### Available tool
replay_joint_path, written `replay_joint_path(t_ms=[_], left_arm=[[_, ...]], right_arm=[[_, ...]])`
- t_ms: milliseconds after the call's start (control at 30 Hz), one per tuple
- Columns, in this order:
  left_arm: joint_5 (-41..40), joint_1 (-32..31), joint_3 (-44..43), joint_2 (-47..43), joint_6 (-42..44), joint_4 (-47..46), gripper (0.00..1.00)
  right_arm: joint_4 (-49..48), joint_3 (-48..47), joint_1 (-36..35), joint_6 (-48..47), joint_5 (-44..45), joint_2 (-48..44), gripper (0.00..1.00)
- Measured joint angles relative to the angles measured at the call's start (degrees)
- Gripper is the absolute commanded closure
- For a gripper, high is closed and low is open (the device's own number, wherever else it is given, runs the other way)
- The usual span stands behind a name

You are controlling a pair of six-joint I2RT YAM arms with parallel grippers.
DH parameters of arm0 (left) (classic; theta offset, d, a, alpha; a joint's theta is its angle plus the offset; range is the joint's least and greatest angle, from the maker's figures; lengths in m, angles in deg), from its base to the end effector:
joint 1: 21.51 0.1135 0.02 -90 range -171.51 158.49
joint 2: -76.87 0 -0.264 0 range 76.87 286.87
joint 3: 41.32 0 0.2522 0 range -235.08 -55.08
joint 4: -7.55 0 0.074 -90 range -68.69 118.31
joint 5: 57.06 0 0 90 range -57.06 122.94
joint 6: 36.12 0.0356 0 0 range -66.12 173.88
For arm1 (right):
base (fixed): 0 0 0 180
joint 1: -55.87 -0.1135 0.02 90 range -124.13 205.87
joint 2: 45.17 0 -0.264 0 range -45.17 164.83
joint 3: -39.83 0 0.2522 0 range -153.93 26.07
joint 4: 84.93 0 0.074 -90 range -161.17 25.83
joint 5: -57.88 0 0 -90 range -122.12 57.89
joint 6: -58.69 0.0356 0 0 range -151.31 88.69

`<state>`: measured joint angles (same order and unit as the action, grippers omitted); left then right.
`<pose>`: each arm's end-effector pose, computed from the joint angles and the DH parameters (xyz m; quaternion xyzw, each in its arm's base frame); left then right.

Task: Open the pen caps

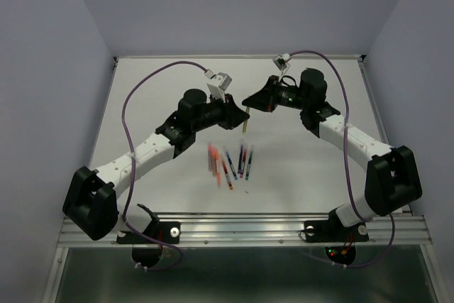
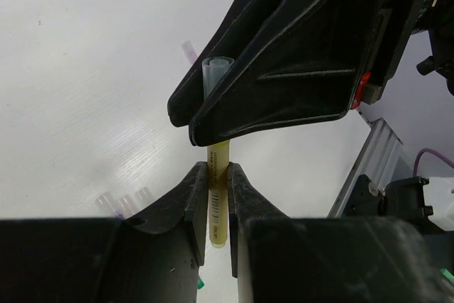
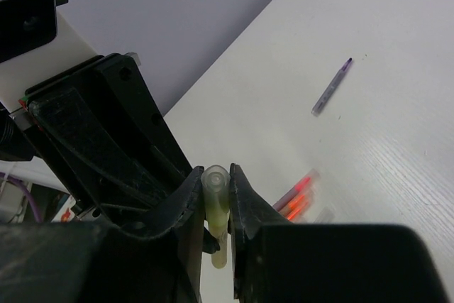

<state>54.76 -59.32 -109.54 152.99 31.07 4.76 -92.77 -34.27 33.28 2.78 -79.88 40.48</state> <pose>0.2393 -0.2024 0.3256 0.2212 0.7017 -0.4550 0.5016 0.3082 0.1568 0.3199 -0.2086 0.6915 0.5568 0.4101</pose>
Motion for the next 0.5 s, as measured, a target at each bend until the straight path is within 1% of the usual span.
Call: replay_joint_path(t_ms=[133,200,333,500], left_arm=[[-0.15,0.0,0.44,0.0,-0.66,-0.66,1.0],[-0.48,0.07,2.29,-0.31,-1.75,-2.67,1.0],[-1.88,-0.02,5.64,-1.7,-3.41,-5.44,1.0],[-5.38,-0.68,9.27,-4.66,-5.03,-8.09,1.0]], right_arm=[[0.55,-0.02,0.0,0.09,3.19,-0.2,0.99],[2.03,-0.42,-0.35,-0.02,4.68,-0.22,0.99],[7.48,-2.45,-1.29,-0.24,6.91,0.07,0.99],[13.4,-7.06,-1.66,0.24,6.16,2.45,0.99]])
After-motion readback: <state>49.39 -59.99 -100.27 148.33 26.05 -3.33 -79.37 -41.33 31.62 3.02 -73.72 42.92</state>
